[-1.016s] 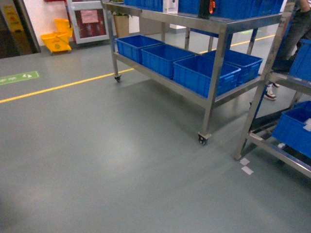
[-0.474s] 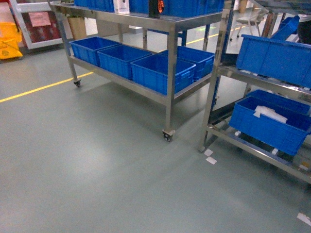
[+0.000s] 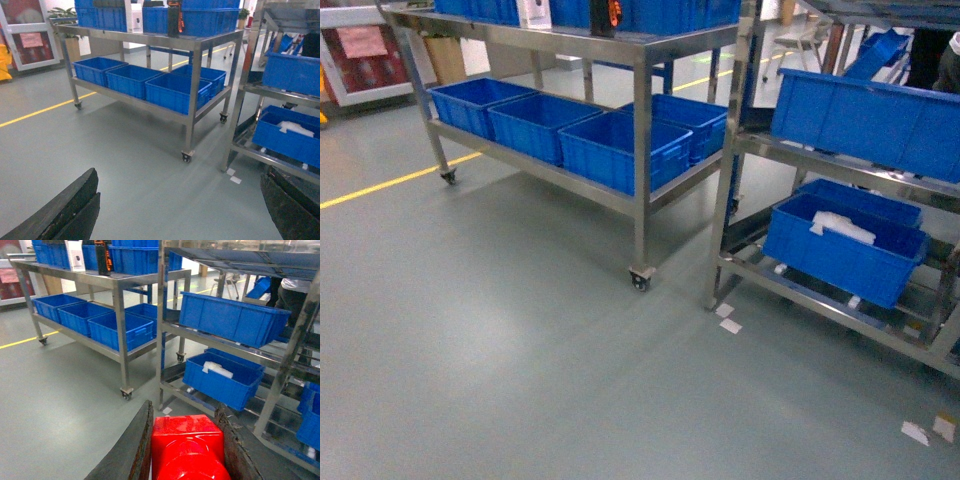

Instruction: Pick red block from blue box to shelf

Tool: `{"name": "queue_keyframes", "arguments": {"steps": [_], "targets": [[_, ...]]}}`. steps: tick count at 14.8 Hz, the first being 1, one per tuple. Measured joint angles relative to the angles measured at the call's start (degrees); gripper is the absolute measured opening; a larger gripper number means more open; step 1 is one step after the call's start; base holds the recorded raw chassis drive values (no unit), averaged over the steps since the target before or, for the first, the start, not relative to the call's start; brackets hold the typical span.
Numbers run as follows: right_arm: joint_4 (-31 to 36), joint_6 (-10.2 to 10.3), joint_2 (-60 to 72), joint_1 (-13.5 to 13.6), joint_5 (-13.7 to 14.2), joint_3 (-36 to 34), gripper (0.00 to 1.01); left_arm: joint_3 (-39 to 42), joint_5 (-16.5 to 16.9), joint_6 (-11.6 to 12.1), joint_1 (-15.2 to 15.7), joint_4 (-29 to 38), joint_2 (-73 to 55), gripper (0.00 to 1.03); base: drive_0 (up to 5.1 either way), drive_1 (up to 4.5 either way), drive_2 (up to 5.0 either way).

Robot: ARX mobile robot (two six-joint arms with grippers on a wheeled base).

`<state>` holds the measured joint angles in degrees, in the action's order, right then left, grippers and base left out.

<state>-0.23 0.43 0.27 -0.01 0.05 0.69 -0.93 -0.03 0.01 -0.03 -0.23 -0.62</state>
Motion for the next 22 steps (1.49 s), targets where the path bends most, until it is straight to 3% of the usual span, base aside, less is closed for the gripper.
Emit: {"name": "queue_keyframes", "arguments": {"steps": [22], "targets": [[0.0,0.0,0.0,0.0,0.0,0.0,0.29,0.0,0.0,0.0,0.0,0.0,0.0,0.98,-1.5,-1.54,-1.5]]}}
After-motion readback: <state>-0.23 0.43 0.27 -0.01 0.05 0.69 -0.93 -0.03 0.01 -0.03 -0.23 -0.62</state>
